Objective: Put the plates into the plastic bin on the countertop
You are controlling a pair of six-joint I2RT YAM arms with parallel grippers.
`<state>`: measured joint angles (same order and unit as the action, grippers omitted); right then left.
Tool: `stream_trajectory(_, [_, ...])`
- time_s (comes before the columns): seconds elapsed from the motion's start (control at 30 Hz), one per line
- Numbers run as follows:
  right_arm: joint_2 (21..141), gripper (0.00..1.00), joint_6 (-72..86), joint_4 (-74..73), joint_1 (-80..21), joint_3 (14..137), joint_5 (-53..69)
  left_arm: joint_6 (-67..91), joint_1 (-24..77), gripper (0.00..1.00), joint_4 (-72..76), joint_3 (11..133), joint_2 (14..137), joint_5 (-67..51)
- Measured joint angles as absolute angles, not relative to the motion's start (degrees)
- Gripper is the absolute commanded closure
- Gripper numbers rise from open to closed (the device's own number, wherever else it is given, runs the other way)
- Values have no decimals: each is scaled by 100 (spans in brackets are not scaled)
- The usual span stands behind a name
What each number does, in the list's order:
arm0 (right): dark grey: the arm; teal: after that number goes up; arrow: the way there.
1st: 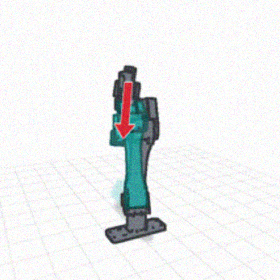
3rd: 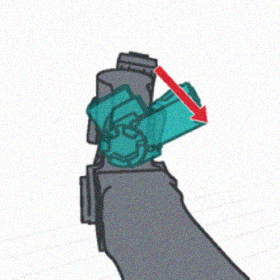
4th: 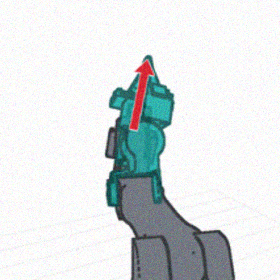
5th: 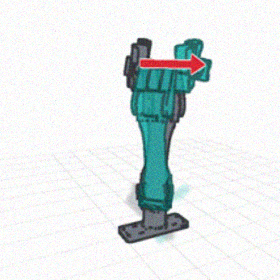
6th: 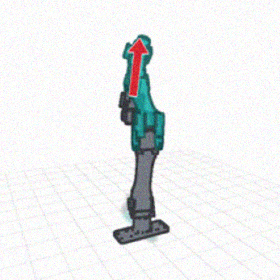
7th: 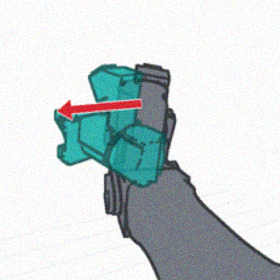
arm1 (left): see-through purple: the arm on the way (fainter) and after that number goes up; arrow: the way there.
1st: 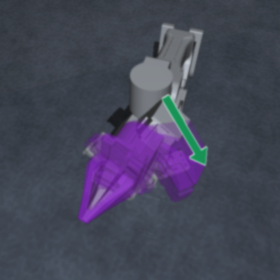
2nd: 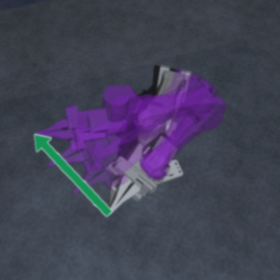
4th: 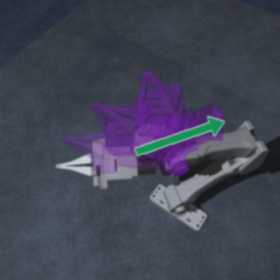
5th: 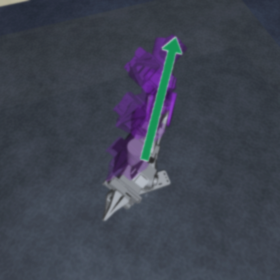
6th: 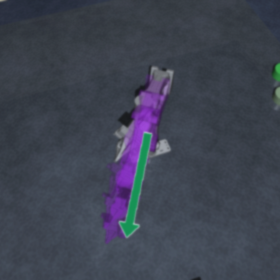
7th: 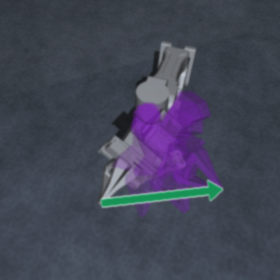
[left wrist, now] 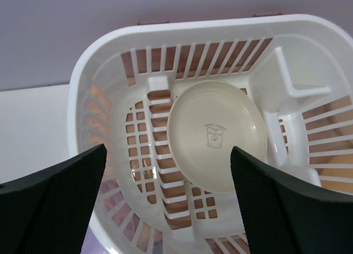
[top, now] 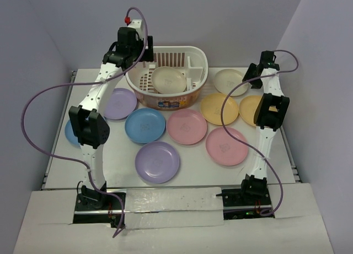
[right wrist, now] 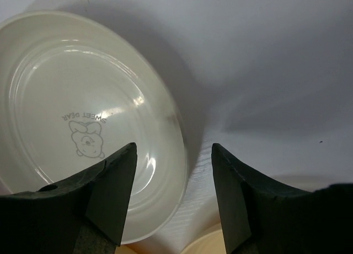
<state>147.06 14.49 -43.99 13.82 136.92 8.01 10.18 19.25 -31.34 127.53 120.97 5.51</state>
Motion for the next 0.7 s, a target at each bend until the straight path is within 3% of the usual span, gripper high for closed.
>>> stream_trajectory(0.07, [14771,43,1478,-4431,1349,13691,772,1035,1867,1,-3208,12712,12097,556])
stream_trajectory(0.23, [14853,62,1523,-4498,1214,13666,634,1102,1709,1,-3359,12698,12097,569])
stream_trajectory(0.4, [14846,100,1621,-4472,1156,13633,552,1195,1576,1,-3406,12562,12084,572])
stream_trajectory(0.7, [14516,100,2024,-4312,1234,13229,736,1445,1336,1,-3544,12218,11991,528])
